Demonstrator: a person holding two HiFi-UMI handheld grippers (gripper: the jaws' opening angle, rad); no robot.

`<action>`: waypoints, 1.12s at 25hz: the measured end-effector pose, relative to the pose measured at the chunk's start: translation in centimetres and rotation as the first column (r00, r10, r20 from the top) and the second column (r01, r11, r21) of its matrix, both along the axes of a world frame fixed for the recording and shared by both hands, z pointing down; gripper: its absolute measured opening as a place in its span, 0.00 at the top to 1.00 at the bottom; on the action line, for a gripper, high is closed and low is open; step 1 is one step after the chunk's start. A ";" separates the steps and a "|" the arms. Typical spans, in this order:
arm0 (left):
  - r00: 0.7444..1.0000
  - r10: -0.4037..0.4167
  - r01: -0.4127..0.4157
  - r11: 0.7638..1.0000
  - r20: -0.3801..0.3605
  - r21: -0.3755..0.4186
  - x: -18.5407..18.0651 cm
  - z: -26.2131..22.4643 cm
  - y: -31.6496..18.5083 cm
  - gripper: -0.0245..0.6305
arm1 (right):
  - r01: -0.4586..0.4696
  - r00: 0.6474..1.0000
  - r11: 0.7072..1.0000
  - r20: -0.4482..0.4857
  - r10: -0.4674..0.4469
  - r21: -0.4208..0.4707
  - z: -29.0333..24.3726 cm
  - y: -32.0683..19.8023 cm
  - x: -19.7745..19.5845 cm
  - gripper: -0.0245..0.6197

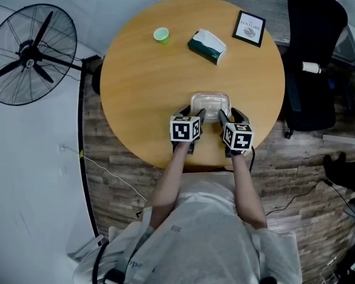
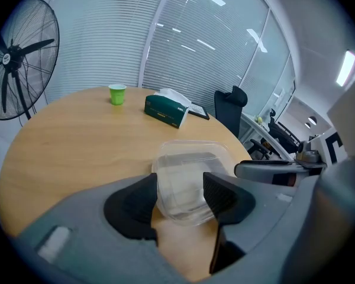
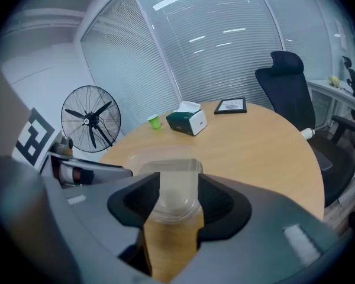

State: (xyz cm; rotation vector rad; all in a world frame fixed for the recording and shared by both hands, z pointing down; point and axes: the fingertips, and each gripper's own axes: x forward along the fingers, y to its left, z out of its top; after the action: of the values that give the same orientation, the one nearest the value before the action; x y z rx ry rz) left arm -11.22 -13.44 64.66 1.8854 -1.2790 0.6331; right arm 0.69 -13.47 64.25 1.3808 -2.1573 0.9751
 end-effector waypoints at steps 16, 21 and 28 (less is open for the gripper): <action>0.998 -0.052 0.054 0.996 -0.023 0.074 0.9 -2.6 1.9 0.58 | 0.031 0.996 0.998 0.083 -0.036 0.051 -2.9 1.2 1.0 0.64; 0.997 -0.066 0.068 0.993 -0.032 0.095 1.2 -3.3 2.7 0.58 | 0.056 0.994 0.996 0.086 -0.062 0.068 -3.7 2.0 1.3 0.64; 0.996 -0.081 0.085 0.989 -0.035 0.124 1.3 -4.2 4.1 0.59 | 0.080 0.992 0.994 0.093 -0.087 0.080 -4.4 3.3 1.4 0.64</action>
State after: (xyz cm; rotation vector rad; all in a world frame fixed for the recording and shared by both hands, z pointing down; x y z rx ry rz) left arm -9.91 -9.36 60.49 1.9236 -1.3988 0.4900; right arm 2.09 -10.19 59.84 1.2906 -2.3260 0.9545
